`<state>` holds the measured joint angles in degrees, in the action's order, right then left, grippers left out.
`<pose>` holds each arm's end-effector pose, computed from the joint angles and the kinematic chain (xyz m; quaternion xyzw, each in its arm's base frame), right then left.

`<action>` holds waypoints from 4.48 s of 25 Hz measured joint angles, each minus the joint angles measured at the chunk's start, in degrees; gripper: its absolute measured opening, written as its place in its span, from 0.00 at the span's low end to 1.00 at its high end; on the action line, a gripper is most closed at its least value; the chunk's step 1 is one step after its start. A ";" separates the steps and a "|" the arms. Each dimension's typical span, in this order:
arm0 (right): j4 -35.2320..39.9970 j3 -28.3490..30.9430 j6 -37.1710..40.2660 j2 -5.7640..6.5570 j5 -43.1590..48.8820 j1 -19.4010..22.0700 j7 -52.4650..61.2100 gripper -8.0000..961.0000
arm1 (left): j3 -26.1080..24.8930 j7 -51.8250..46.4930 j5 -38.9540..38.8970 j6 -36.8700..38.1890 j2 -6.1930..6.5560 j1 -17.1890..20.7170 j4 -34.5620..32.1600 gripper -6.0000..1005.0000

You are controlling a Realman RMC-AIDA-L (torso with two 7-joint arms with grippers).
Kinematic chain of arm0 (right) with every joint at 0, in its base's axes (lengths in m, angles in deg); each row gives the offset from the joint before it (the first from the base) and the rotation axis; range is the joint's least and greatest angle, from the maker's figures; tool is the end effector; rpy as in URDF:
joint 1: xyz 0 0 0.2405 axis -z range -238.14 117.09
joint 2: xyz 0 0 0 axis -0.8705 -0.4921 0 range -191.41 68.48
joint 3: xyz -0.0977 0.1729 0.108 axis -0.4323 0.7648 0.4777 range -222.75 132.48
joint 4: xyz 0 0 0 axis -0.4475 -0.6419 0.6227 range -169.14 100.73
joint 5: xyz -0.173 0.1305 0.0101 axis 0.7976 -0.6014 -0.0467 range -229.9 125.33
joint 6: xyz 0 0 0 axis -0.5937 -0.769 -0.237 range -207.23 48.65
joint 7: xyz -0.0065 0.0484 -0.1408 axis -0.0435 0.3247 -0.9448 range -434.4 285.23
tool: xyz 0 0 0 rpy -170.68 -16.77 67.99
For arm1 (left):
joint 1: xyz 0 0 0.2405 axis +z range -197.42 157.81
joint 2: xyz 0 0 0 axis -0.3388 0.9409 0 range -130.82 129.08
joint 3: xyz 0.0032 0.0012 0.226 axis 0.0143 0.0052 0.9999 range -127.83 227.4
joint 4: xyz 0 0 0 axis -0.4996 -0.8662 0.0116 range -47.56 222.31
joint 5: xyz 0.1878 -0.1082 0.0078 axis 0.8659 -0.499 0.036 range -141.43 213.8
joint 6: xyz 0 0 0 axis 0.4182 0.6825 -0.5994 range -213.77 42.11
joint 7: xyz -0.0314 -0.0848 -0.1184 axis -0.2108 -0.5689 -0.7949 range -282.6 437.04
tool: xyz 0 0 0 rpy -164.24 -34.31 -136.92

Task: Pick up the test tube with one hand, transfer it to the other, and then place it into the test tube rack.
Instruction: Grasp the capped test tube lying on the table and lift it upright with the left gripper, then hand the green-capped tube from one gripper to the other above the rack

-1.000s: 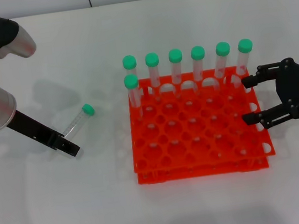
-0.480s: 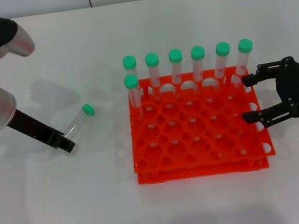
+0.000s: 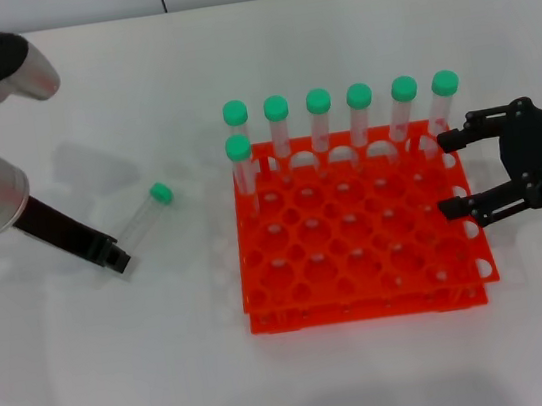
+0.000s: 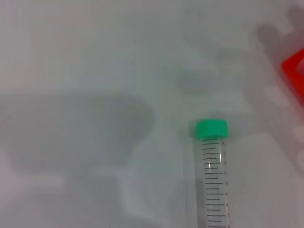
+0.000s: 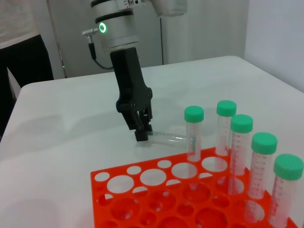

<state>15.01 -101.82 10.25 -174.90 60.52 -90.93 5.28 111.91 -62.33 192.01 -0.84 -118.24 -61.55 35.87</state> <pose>0.2187 0.3394 0.0354 -0.9845 0.0766 0.1226 0.0996 -0.2364 0.3625 0.0141 -0.8662 -0.4347 0.1968 0.1481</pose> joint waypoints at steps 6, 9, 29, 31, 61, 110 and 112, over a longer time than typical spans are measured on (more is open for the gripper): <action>0.05 0.00 -0.07 0.11 0.01 0.31 -0.13 0.89 | -1.22 0.30 -2.30 -0.48 -0.53 0.47 -4.19 0.20; 0.09 0.00 -0.06 0.19 -0.01 0.41 -0.16 0.89 | -1.43 1.30 -6.16 -0.62 -0.82 2.21 -8.77 0.20; -0.12 0.09 0.28 -0.56 -0.52 0.97 -0.97 0.89 | 2.04 32.14 -46.44 -14.25 -1.98 16.20 -15.36 0.20; -0.14 0.09 0.31 -0.64 -0.52 0.97 -1.23 0.88 | 2.28 36.48 -51.28 -12.92 -1.89 16.13 -13.17 0.20; 0.13 0.14 0.72 -1.45 -0.58 1.13 -1.47 0.86 | 1.76 55.20 -49.18 -3.01 0.65 0.03 12.17 0.21; -28.66 4.13 -1.01 -2.63 -32.67 -0.79 -15.85 0.81 | 2.30 58.77 -48.29 -5.90 -1.41 1.14 12.40 0.22; -29.85 4.04 -1.03 -2.71 -33.56 -1.14 -16.82 0.81 | 2.30 58.64 -47.88 -6.30 -1.49 1.03 12.40 0.22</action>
<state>-14.84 -97.78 9.22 -177.60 26.96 -92.08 -11.53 114.21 -3.70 144.13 -7.14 -119.72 -60.52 48.27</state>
